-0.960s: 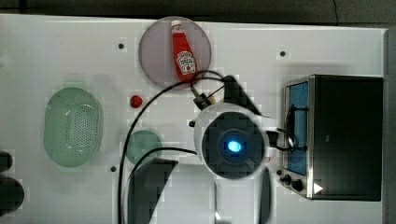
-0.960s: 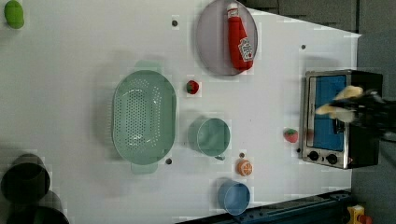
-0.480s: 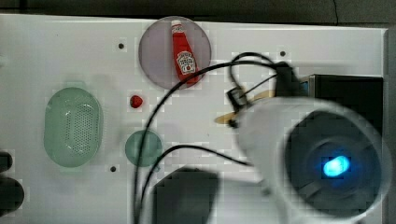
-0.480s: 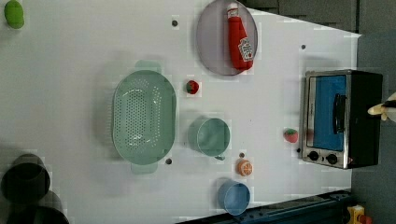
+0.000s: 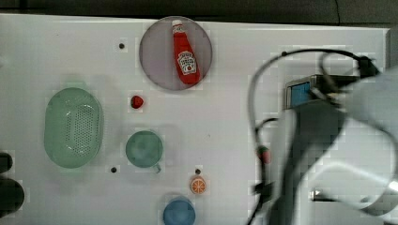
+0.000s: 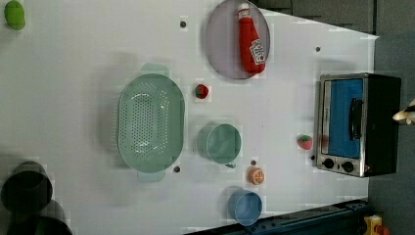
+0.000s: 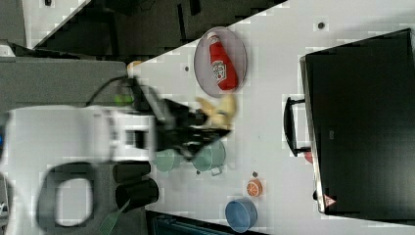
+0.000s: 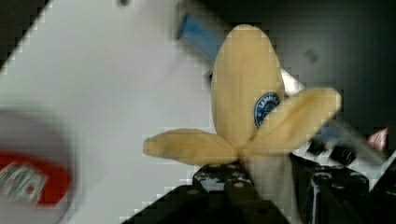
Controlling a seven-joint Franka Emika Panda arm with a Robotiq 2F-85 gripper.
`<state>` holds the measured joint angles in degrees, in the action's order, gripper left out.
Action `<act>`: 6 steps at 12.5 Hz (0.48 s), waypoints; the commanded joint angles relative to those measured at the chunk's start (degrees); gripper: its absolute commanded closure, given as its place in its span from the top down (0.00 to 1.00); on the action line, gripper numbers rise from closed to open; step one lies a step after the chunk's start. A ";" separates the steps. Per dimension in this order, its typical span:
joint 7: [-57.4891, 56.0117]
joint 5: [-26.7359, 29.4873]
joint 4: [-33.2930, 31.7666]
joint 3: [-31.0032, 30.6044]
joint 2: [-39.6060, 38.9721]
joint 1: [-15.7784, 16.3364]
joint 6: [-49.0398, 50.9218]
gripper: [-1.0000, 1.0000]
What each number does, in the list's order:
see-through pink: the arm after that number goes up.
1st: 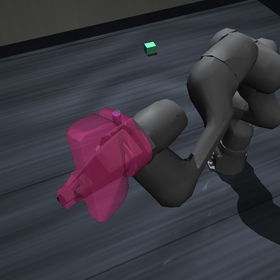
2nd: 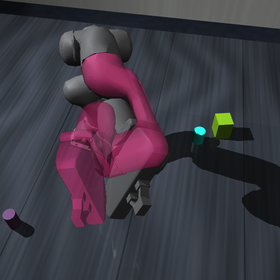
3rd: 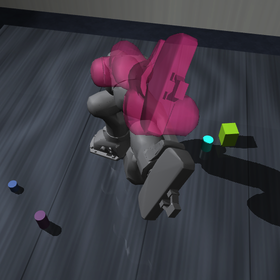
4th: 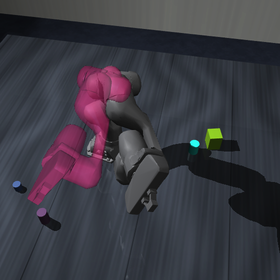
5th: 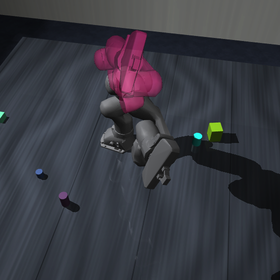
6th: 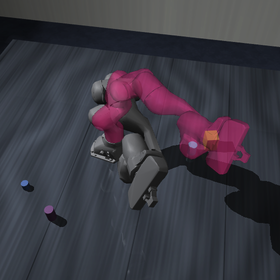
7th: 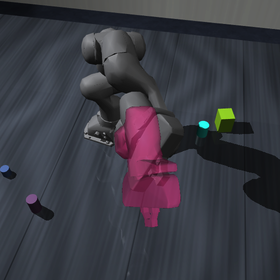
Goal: Pick banana from table and place on oven.
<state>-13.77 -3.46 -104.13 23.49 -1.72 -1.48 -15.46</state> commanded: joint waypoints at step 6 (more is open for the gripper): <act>-24.13 7.78 0.01 12.04 -10.42 -3.48 -11.23 0.26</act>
<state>-32.14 3.59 -104.69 37.12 -12.16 -6.60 -26.37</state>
